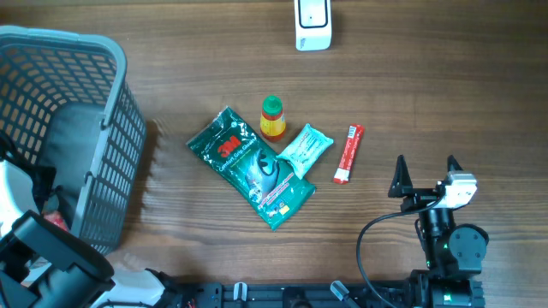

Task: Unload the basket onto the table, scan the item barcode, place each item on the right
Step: 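Reach left gripper into basket and grasp the green-capped jar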

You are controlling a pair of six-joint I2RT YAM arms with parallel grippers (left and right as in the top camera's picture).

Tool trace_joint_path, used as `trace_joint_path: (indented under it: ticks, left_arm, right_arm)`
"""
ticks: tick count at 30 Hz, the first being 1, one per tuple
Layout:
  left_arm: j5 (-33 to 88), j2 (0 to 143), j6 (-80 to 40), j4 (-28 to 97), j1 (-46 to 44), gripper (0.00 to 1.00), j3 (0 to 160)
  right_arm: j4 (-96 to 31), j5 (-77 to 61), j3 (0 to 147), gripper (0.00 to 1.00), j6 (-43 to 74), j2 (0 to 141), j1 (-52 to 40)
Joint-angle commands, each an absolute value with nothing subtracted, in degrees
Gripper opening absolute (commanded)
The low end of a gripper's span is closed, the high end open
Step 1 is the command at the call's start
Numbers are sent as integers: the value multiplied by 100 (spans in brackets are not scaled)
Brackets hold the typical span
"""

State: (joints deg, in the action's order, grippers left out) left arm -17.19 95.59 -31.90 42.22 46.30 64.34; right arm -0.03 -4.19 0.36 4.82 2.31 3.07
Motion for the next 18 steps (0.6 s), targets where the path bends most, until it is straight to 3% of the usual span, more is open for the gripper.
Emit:
trace_joint_path:
  ticks: [1,6,9,14,18]
  left_arm:
    - [-1608,9323,-3020,4362,4668,71,6545]
    - [-1608,8567,-3017,4423,4668,76,6871]
    - [-1605,8136,-3017,4403,4661,70,6871]
    - [-1586,7430,-3017,4388,4532,72,6934]
    - [-1588,7050,-3017,4453,4493,92,6973]
  right_arm:
    - [10,-384,30,100,447,215,290]
    - [10,-384,30,100,449,215,290]
    - [10,-384,30,100,447,215,290]
    - [10,-384,30,100,449,215,290]
    - [10,-384,30,100,449,215,290]
